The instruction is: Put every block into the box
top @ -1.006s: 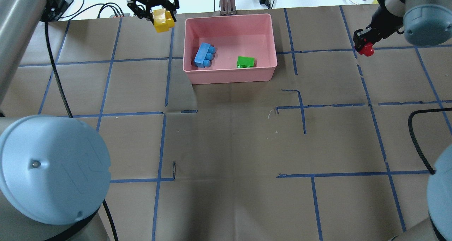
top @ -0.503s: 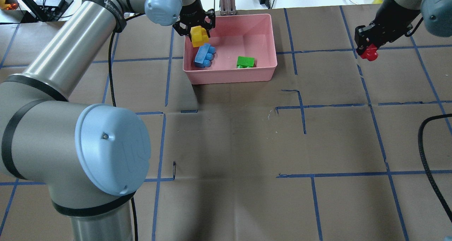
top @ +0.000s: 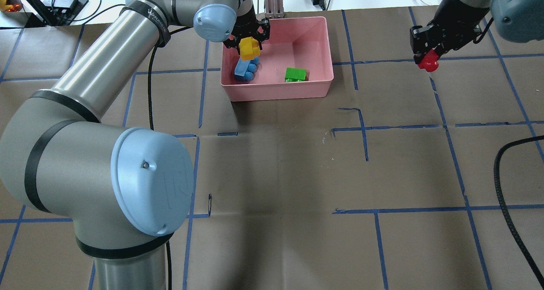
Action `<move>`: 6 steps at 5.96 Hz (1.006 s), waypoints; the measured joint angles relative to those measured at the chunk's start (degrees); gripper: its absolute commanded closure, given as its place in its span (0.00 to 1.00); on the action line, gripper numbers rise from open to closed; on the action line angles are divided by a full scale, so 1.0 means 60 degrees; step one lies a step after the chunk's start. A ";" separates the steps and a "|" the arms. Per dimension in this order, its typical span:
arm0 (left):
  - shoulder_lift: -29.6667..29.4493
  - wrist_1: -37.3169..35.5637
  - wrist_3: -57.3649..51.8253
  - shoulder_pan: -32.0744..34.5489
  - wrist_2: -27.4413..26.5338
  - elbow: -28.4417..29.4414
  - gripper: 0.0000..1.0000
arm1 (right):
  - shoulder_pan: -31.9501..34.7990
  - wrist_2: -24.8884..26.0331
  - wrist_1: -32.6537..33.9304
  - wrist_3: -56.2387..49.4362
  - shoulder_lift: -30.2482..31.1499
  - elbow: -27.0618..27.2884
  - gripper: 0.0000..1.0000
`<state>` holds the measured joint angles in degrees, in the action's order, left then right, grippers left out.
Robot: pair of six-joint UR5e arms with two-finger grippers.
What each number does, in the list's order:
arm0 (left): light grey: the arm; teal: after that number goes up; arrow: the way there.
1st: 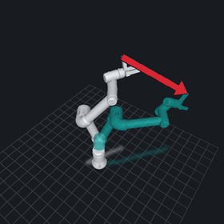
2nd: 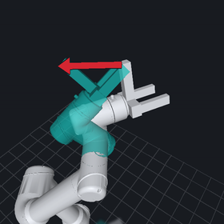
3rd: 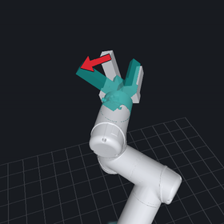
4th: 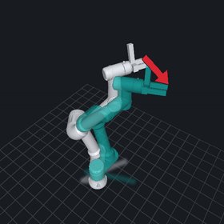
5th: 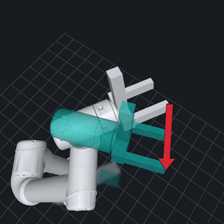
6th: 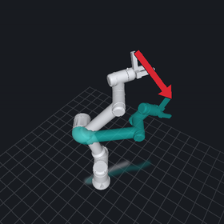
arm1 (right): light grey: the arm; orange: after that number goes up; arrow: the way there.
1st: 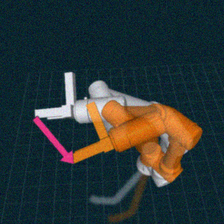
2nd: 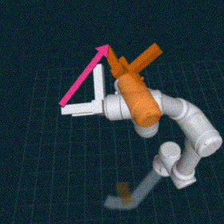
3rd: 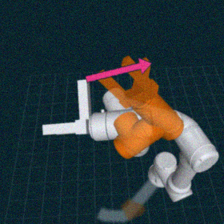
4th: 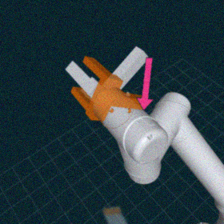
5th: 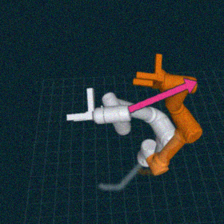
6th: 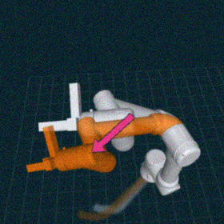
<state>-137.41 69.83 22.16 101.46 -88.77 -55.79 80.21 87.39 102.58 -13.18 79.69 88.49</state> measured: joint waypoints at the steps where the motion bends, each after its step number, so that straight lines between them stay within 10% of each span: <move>1: 0.0287 -0.0055 0.0120 0.0006 0.0004 0.0003 0.01 | 0.0076 -0.0008 0.0008 0.0074 0.0003 -0.0018 0.98; 6: 0.4308 0.1579 -0.1581 -0.0903 -0.0010 -0.2645 0.01 | 0.1091 -0.0259 0.0712 0.1700 -0.0225 -0.0056 0.98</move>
<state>-111.56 79.30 12.68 96.04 -88.83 -71.65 86.75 85.83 106.85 -2.98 78.34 88.15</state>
